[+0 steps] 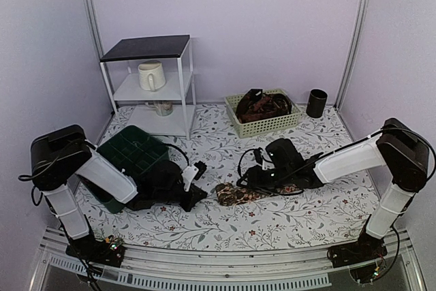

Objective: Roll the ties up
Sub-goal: Roll the tie at the center of the board.

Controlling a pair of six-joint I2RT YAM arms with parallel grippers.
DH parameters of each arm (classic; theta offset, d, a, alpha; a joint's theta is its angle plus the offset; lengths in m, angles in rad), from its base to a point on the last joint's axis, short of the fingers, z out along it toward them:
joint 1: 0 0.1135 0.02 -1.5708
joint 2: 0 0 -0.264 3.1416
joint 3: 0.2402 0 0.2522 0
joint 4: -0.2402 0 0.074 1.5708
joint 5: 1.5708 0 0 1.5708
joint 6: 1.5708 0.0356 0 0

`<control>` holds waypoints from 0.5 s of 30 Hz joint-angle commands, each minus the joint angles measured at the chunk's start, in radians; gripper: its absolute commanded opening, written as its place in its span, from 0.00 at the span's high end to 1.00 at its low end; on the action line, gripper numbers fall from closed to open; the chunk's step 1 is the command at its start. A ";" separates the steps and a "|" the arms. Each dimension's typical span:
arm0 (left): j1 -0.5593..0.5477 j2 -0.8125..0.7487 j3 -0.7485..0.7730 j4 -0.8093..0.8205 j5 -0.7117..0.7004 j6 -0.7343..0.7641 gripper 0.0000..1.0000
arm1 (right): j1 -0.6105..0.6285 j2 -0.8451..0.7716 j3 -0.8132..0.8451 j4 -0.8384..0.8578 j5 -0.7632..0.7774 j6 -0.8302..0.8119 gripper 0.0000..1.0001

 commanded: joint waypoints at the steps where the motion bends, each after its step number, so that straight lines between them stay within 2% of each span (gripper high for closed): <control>1: -0.009 0.028 0.011 0.076 0.054 -0.023 1.00 | 0.033 -0.017 0.041 -0.043 0.017 -0.009 0.50; 9: -0.008 0.038 0.016 0.084 0.057 -0.027 1.00 | 0.072 0.065 0.125 -0.096 0.026 -0.035 0.41; 12: -0.008 0.038 0.015 0.084 0.056 -0.028 1.00 | 0.075 0.097 0.146 -0.135 0.036 -0.049 0.42; 15: -0.008 0.038 0.015 0.083 0.057 -0.030 1.00 | 0.076 0.125 0.160 -0.162 0.037 -0.064 0.48</control>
